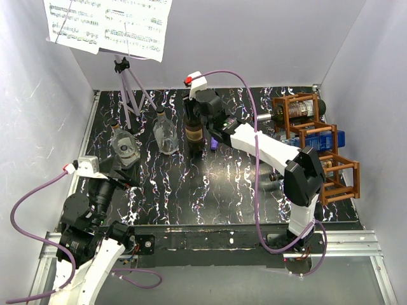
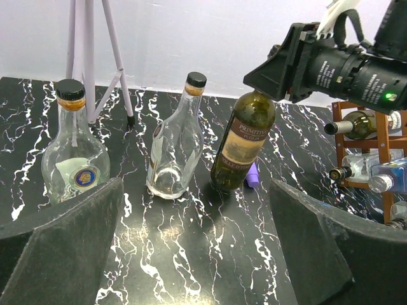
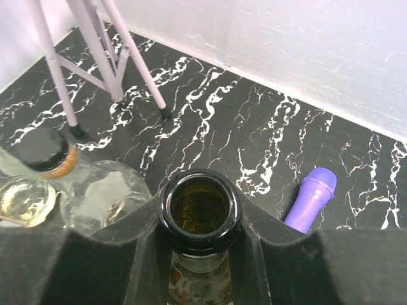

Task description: Take the wine bottle off the wine rack

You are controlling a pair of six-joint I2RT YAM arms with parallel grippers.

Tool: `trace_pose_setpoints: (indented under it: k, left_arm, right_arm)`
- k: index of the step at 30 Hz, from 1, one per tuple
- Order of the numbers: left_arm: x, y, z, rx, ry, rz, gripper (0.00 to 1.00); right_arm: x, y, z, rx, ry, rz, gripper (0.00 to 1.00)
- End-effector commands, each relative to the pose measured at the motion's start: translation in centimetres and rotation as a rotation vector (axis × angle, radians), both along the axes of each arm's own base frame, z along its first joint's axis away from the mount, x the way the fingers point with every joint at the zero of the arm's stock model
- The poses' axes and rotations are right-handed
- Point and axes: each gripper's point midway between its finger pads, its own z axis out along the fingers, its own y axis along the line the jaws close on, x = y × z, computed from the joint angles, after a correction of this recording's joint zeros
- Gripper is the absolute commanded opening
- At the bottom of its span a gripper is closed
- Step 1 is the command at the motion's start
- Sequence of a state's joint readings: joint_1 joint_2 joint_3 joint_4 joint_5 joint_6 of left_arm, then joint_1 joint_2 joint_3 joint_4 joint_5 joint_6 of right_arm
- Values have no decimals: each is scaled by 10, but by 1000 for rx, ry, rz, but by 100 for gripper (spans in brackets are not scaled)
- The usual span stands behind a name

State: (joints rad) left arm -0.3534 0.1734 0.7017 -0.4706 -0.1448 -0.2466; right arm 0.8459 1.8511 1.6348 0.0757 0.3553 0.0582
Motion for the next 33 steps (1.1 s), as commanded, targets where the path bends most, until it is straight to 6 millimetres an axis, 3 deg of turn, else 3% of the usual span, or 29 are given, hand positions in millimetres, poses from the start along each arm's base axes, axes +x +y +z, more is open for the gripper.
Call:
trace_pose_setpoints:
  k: [1,5,9,13,22,33]
  left_arm:
    - [-1,0,4,9,-12,-2,98]
    - [-1,0,5,8,-13,-3,98]
    - [-1,0,5,9,-13,-6,98]
    - [-1,-1,5,9,-13,-8,98]
    - [-2,0,5,8,-15,-5,98]
    - [-2,1,5,9,-16,-3,98]
  right_arm:
    - [19,3,81,206,-171,-47,1]
    - [24,1,71,211,-169,-64,5]
    - [23,0,67,236,-156,-64,24]
    - [23,-2,63,225,-148,-74,34]
    - [24,-3,54,209,-127,-83,35]
    - [19,-5,54,208,-130,-68,46]
